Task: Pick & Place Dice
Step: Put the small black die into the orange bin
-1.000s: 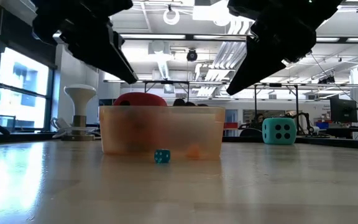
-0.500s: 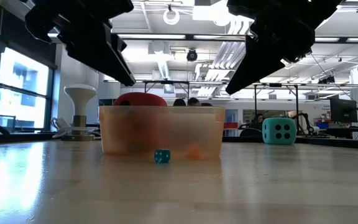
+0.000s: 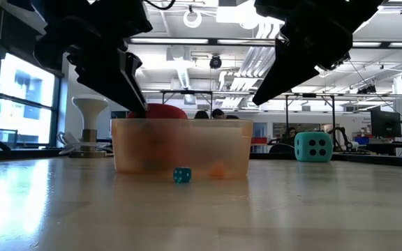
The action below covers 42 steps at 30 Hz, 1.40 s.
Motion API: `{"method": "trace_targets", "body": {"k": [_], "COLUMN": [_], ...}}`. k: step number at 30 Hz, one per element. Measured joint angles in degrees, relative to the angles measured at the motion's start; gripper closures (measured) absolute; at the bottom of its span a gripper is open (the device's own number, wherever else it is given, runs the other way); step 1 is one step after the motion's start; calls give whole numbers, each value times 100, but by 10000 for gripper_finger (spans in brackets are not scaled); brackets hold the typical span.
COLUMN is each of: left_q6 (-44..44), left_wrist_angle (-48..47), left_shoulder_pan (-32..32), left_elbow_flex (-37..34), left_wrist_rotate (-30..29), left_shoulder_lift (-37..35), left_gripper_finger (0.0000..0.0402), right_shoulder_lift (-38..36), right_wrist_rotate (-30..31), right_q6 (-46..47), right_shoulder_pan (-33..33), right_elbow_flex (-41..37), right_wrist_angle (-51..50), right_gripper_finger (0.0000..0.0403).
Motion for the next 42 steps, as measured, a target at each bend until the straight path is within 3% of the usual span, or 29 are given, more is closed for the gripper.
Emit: {"method": "trace_targets", "body": {"k": [15, 42], "left_q6": [276, 256], "left_wrist_angle": [14, -19], "left_shoulder_pan": [-24, -31], "left_elbow_flex": [0, 0], "left_wrist_rotate": [-317, -315], "left_shoulder_lift": [0, -2], "left_gripper_finger": [327, 327], "right_shoulder_lift": [0, 0], "right_wrist_rotate": [0, -4], "right_q6": [0, 0], "right_shoulder_pan": [0, 2], "right_elbow_flex": [1, 0], "right_wrist_angle": [-2, 26], "right_gripper_finger": [399, 399]}}
